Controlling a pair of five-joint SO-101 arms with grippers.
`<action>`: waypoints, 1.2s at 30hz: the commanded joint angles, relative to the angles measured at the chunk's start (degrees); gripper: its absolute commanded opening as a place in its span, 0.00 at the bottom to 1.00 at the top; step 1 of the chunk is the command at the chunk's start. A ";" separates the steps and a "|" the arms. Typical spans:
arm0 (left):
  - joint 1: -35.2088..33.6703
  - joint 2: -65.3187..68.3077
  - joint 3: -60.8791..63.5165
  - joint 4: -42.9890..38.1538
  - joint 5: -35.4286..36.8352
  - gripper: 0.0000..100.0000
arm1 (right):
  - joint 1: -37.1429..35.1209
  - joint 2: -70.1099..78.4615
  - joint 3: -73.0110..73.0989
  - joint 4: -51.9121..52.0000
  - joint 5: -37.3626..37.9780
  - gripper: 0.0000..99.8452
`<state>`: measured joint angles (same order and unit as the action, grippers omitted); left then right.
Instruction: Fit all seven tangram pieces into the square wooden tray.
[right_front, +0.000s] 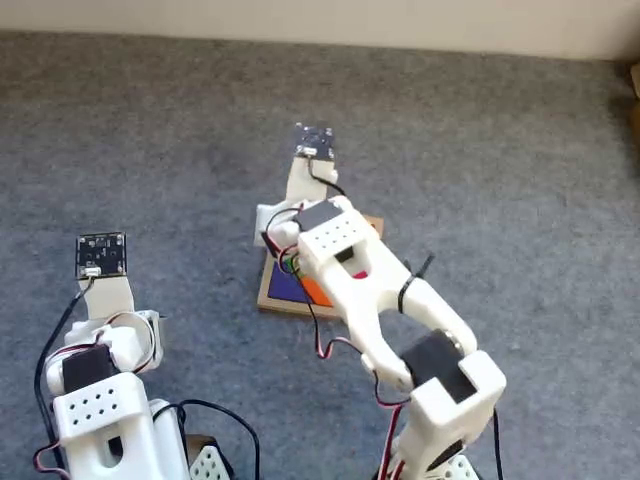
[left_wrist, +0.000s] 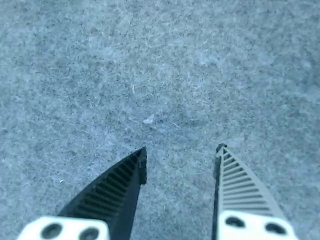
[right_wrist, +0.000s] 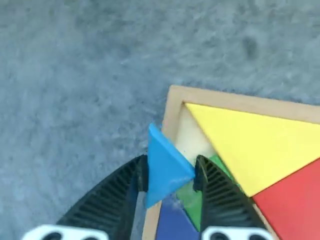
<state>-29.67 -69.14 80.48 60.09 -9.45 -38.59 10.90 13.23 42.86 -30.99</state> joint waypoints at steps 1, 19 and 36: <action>-0.48 -0.57 -0.75 -0.44 0.18 0.22 | 1.63 -0.31 -4.09 -1.01 -1.49 0.12; 1.89 -0.57 -0.75 -0.44 0.18 0.22 | 1.54 0.04 -4.00 -0.92 -0.88 0.22; 1.89 -0.57 -0.75 -0.44 0.09 0.22 | 2.24 -1.10 -3.82 -0.31 4.92 0.22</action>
<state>-29.05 -69.14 80.48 60.09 -9.45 -37.45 11.69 12.79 42.86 -28.00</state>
